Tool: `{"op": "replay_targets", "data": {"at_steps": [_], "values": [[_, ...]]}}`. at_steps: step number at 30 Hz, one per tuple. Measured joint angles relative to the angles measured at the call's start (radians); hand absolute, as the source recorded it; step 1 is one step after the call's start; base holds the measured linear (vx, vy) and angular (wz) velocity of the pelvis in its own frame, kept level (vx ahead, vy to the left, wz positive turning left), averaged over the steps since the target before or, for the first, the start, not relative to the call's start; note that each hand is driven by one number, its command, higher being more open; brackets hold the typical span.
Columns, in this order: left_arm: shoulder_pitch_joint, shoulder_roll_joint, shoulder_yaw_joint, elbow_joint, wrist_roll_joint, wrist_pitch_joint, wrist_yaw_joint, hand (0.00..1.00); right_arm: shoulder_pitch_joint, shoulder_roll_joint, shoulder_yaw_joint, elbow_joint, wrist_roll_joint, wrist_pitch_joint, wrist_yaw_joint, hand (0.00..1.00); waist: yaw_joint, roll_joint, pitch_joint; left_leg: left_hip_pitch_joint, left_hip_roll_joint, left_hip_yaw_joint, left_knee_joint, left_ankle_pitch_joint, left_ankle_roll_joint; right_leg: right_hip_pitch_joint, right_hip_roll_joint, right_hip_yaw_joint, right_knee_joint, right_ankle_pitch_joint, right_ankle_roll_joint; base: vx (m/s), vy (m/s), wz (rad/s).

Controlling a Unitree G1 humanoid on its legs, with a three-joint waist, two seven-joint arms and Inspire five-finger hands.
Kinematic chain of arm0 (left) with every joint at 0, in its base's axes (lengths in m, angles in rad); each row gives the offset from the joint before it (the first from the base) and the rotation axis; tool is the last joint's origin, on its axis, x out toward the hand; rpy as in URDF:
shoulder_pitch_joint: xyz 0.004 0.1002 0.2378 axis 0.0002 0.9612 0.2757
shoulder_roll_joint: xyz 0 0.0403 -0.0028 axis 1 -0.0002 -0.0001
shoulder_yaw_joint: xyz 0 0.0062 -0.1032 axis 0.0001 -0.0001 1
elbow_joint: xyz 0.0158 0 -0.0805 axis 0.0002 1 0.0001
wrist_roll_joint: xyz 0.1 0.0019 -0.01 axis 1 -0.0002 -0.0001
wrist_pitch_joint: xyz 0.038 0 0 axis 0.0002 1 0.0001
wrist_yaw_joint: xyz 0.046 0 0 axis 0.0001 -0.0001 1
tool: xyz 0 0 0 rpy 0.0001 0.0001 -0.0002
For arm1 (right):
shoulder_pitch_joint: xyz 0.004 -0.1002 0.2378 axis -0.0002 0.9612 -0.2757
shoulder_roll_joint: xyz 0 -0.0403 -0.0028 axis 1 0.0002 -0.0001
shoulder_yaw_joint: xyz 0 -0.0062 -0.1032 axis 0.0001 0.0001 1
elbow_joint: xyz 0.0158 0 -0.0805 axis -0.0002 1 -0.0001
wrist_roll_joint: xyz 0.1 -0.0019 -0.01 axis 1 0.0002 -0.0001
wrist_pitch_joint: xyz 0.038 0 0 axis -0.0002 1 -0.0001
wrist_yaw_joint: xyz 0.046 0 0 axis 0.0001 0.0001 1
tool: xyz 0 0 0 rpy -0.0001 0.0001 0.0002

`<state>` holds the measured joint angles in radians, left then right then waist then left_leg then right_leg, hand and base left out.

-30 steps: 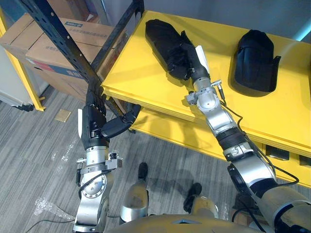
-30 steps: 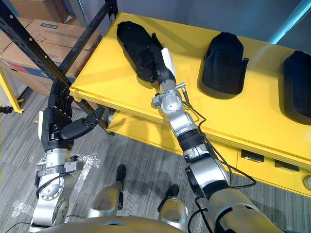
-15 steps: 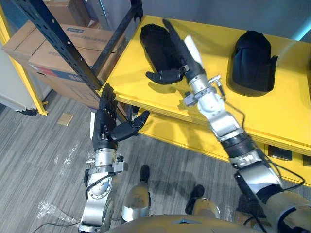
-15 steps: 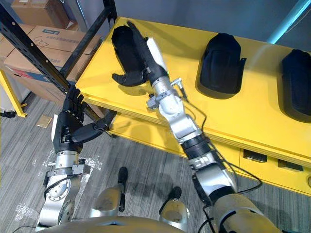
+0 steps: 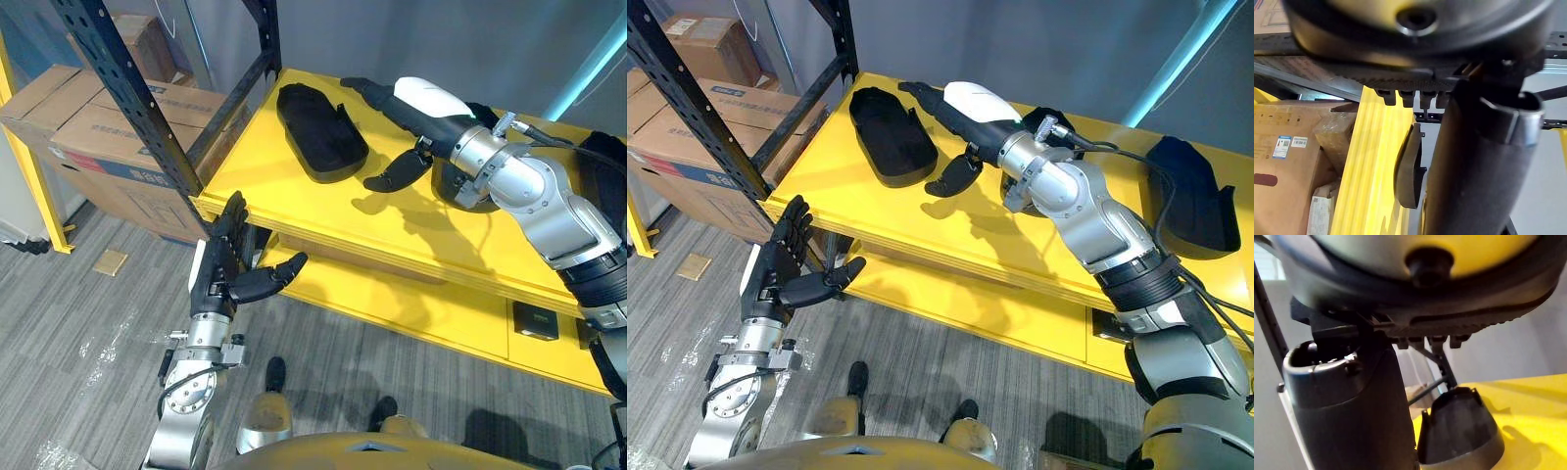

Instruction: Walk over and take three plastic housings, then place them on the shelf

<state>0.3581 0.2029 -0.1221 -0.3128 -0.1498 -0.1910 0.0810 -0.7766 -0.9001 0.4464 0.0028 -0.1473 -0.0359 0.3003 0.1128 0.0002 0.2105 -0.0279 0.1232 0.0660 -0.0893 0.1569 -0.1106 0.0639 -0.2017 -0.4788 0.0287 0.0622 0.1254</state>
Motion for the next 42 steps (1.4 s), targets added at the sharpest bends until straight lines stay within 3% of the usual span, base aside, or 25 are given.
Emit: {"op": "replay_targets", "data": {"at_steps": [9, 15, 24, 29, 33, 42], "values": [[-0.003, 0.010, -0.029, 0.005, 0.000, 0.002, -0.016, 1.00, -0.058, 0.009, 0.084, 0.126, 0.001, -0.031, 0.045, 1.00, 0.029, -0.006, -0.004, 0.004, -0.002, -0.001, 0.000, 0.005, 0.006, 0.011, 0.002, 0.000, -0.015, 0.008, 0.000, 0.00, 0.000, 0.00], [-0.004, 0.009, -0.031, 0.010, -0.005, 0.003, 0.012, 1.00, -0.125, 0.080, 0.146, 0.304, -0.007, -0.041, 0.047, 1.00, 0.032, -0.005, -0.004, -0.001, -0.002, -0.006, 0.000, 0.007, 0.005, 0.009, 0.002, -0.004, -0.015, 0.008, 0.000, 0.00, -0.002, 0.01], [-0.006, 0.002, -0.039, 0.010, -0.005, 0.021, 0.023, 1.00, -0.301, 0.086, 0.248, 0.491, -0.041, -0.044, 0.047, 1.00, 0.059, 0.003, 0.001, -0.019, -0.011, -0.038, 0.000, 0.017, 0.006, 0.011, -0.003, -0.036, -0.015, 0.007, 0.000, 0.00, -0.015, 0.11], [-0.008, -0.006, -0.039, 0.010, -0.006, 0.022, 0.026, 1.00, -0.356, 0.087, 0.291, 0.590, -0.040, -0.068, 0.047, 1.00, 0.073, 0.020, 0.016, -0.021, -0.011, -0.043, 0.000, 0.018, 0.005, 0.012, -0.002, -0.040, -0.012, 0.004, -0.003, -0.02, -0.004, 0.01], [-0.010, -0.008, -0.039, 0.010, -0.023, 0.022, 0.028, 1.00, -0.388, 0.090, 0.306, 0.618, -0.040, -0.093, 0.047, 1.00, 0.074, 0.035, 0.043, -0.033, -0.011, -0.049, 0.000, 0.016, 0.000, 0.004, -0.002, -0.044, -0.012, 0.003, -0.006, -0.04, -0.004, 0.03], [-0.019, -0.008, -0.038, 0.010, -0.036, 0.022, 0.041, 1.00, -0.388, 0.123, 0.322, 0.622, -0.042, -0.131, 0.105, 1.00, 0.077, 0.019, 0.062, -0.036, -0.012, -0.048, 0.000, 0.022, 0.006, 0.002, -0.003, -0.047, -0.012, 0.005, -0.002, 0.01, -0.012, 0.00]]}}
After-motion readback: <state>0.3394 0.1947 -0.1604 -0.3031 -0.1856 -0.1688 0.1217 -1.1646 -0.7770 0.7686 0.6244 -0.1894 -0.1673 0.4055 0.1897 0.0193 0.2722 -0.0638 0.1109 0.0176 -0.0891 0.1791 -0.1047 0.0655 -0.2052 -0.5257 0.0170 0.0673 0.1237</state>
